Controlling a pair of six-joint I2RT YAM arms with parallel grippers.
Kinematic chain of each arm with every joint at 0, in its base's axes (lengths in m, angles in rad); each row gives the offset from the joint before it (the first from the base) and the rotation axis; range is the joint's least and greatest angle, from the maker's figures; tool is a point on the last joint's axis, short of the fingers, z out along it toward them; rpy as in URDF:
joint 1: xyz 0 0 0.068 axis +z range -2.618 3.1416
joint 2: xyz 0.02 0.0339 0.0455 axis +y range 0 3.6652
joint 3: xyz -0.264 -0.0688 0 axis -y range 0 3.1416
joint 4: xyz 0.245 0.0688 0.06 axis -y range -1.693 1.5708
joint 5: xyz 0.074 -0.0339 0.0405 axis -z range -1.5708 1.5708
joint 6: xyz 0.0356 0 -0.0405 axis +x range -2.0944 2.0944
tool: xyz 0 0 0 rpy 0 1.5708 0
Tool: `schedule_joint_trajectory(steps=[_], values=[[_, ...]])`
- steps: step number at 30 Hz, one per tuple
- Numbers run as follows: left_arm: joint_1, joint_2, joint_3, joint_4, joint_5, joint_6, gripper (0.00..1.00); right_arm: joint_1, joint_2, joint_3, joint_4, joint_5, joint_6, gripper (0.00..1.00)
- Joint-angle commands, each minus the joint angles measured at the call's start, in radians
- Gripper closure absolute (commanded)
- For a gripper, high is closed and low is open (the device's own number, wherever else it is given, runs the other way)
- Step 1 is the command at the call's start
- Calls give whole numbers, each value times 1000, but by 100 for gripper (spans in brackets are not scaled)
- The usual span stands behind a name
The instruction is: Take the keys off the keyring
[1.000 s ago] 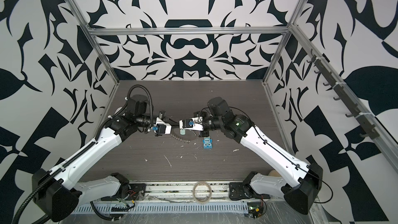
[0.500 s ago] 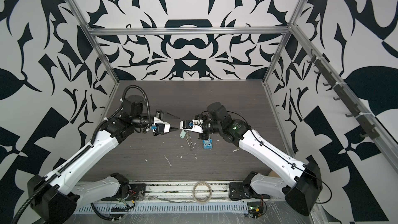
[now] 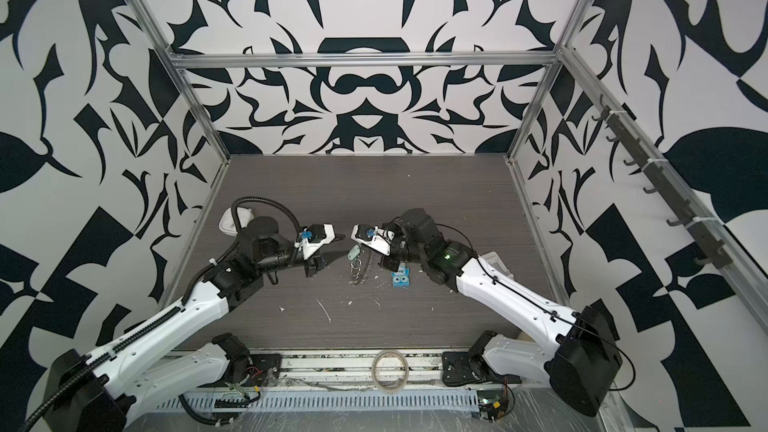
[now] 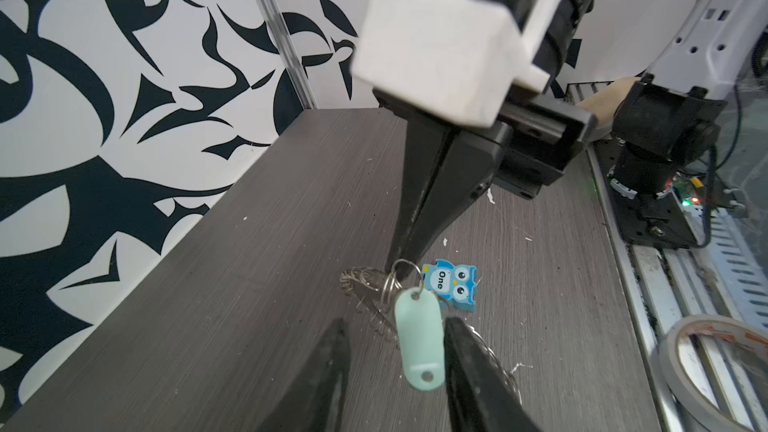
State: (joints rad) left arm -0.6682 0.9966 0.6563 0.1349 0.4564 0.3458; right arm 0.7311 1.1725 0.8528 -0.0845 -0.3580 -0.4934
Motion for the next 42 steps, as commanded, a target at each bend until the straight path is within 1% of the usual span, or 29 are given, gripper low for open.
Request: schedule_joint_trajectory(steps=[1, 4, 7, 14, 19, 24, 31, 42], values=[[-32, 22, -5, 123, -126, -96, 60, 5, 1, 9, 96, 33, 70, 100], [-69, 41, -7, 140, -168, -79, 61, 7, 4, 8, 87, 47, 83, 100], [-77, 53, -4, 147, -181, -80, 65, 9, 6, 7, 87, 54, 92, 100], [-104, 68, -3, 152, -204, -100, 63, 16, 25, 17, 93, 69, 109, 100], [-107, 76, -10, 162, -214, -140, 63, 20, 27, 22, 100, 73, 114, 100], [-108, 82, -22, 184, -200, -173, 64, 23, 29, 23, 105, 80, 119, 100], [-124, 63, -76, 236, -259, -172, 65, 24, 36, 33, 124, 84, 137, 100], [-126, 88, -77, 285, -278, -177, 66, 36, 48, 46, 107, 96, 142, 100]])
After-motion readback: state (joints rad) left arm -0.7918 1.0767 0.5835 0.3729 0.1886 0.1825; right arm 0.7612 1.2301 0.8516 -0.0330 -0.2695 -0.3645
